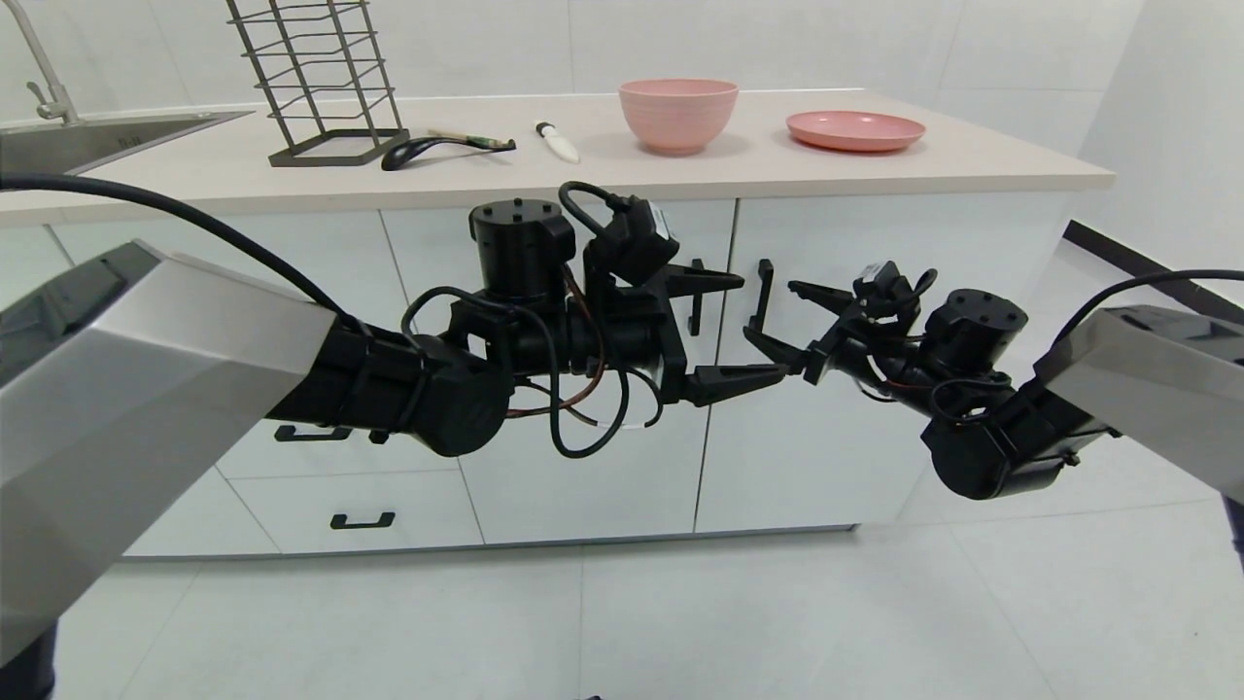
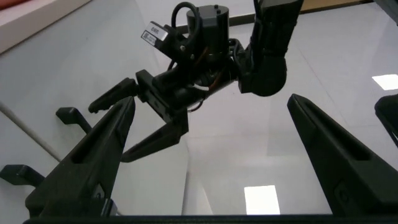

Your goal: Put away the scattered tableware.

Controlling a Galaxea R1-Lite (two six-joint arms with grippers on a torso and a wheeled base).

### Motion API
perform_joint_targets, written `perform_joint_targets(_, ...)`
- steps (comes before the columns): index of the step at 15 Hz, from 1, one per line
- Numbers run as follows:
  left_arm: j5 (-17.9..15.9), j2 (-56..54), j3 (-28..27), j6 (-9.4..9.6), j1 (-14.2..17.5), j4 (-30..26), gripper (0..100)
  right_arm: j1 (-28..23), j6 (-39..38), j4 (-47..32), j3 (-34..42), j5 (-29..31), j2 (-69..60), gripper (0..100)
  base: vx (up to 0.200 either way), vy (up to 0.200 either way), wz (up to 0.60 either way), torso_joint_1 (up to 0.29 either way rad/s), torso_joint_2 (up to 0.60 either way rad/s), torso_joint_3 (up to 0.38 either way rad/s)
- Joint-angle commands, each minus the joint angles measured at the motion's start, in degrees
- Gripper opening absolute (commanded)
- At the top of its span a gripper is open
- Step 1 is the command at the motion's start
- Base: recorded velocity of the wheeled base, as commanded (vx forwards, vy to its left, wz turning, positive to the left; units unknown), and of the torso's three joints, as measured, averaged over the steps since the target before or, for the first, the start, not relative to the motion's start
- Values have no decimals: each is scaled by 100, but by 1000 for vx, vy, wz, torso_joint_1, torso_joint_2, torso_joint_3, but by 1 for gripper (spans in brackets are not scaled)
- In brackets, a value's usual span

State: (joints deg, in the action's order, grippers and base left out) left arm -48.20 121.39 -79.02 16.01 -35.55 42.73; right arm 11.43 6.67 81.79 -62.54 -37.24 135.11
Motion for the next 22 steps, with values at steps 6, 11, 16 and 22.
perform_joint_targets(6, 39, -2, 9, -36, 57, 43, 100, 43, 89, -5, -443, -90, 455, 100, 0, 0, 0, 0, 0, 0)
perform_joint_targets(11, 48, 7, -43, -89, 57, 43, 100, 43, 142, 162, -760, -424, 684, 100, 0, 0, 0, 0, 0, 0)
perform_joint_targets(16, 83, 16, -35, -467, 92, 465, 100, 34, 142, 180, -918, -512, 807, 100, 0, 0, 0, 0, 0, 0)
perform_joint_targets(22, 294, 86, -17, -748, 83, 711, 100, 78, 142, 268, -874, -1224, 815, 100, 0, 0, 0, 0, 0, 0)
